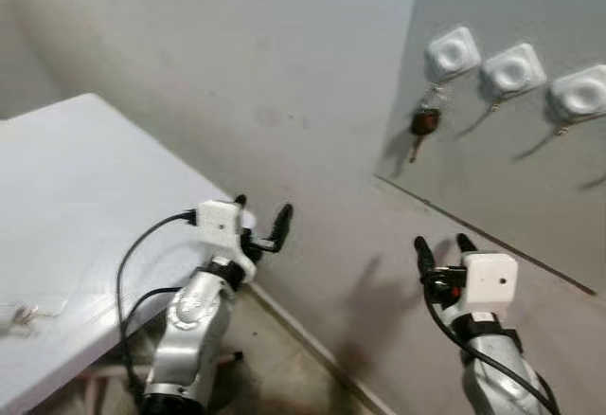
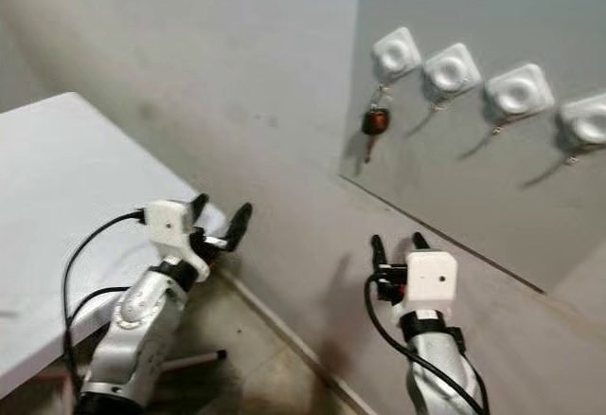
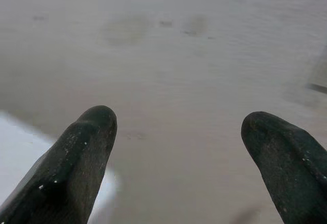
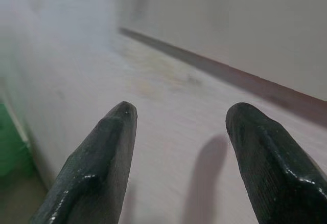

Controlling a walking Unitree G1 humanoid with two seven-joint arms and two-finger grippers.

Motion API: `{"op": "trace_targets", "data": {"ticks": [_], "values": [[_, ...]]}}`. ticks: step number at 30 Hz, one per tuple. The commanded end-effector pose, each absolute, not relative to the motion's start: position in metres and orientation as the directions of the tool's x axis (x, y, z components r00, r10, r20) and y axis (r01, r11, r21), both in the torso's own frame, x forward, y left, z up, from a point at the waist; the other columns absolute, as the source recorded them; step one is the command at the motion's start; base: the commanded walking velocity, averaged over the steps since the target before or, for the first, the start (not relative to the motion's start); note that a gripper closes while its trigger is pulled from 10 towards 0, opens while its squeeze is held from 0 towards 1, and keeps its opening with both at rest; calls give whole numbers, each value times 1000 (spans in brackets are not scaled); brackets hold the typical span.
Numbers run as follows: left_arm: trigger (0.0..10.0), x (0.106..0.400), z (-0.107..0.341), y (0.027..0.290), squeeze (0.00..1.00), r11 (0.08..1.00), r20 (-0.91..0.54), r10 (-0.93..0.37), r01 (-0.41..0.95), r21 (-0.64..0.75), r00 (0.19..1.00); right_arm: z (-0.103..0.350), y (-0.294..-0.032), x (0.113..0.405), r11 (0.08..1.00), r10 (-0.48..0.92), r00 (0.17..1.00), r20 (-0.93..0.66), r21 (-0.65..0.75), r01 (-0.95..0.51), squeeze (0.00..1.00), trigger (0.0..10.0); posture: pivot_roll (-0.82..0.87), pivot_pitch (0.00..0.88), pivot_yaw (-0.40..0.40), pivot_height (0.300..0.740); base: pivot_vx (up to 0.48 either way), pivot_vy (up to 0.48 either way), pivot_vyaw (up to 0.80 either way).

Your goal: Hang keys on a hook

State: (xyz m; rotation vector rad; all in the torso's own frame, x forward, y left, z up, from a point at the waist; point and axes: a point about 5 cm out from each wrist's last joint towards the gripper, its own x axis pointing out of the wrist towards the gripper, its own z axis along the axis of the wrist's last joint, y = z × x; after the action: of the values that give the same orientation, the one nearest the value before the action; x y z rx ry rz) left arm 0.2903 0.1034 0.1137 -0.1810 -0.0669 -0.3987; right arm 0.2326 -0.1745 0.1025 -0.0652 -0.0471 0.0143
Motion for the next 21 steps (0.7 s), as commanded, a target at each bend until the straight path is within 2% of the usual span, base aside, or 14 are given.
{"op": "trace_targets", "data": {"ticks": [1,21], "values": [[10000,290,116,112,0,918,96,-359,370,-143,928,108,-169,233,998,31,997,64,-50,-28,0,10000,-24,0,-24,740,0,0,800],[10000,289,120,114,0,921,110,-346,359,-148,932,110,-166,234,998,48,997,65,-44,-45,0,10000,-14,0,-29,740,0,0,800]]}}
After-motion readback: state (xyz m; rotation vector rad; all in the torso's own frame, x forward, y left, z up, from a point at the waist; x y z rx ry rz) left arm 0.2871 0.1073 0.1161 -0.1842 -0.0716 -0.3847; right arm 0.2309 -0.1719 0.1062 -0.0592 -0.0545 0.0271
